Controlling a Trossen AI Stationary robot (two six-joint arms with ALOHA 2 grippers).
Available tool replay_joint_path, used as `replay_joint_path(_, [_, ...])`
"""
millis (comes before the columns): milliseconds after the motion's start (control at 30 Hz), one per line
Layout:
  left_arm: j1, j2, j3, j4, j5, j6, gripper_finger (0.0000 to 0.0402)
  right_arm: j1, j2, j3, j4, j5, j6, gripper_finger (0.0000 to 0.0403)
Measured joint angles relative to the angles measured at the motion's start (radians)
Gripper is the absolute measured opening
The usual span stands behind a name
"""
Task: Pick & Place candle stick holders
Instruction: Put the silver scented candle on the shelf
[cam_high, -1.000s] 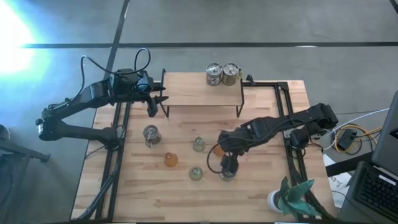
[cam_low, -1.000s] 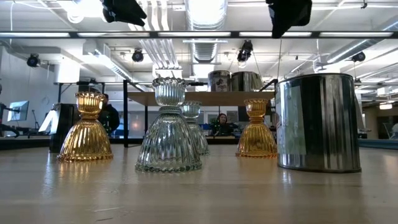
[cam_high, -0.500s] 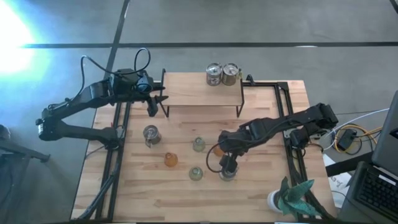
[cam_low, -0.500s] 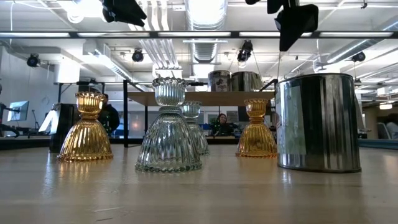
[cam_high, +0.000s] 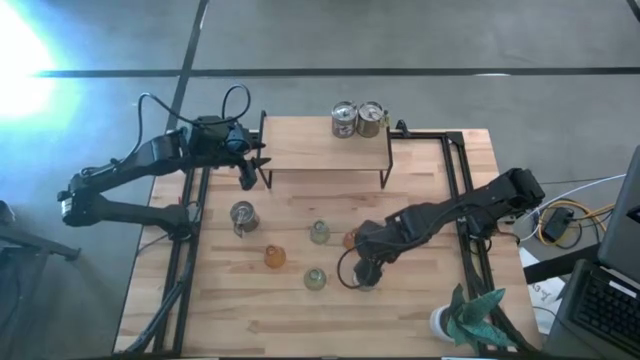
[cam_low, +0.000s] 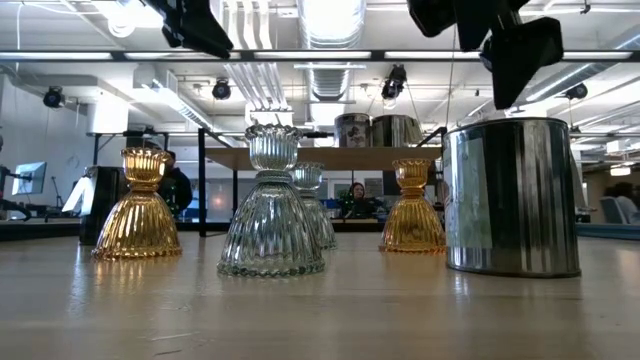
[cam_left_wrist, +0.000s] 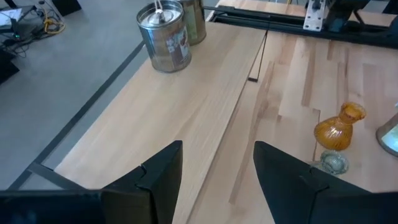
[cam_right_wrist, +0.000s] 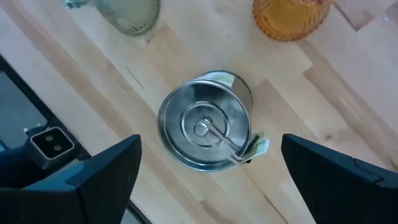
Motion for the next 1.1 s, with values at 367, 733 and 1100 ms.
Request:
replay_joint_path(367, [0.0,0.0,-0.002,0.005,-0.046,0.026,0.0202,0.033,0.0,-0.075,0.109,0.049,0.036,0.038])
replay_joint_path(733, [0.0,0.0,-0.002,0.035,-0.046,0.025,0.0202,0.041,0.057,-0.075,0.165,-0.024,0.003,0.038])
replay_joint_path(1100, [0.0,0.0,-0.003,0.04,-0.045,0.02,0.0202,0.04,0.228,0.119,-0.031,-0.05,-0.239,0.038])
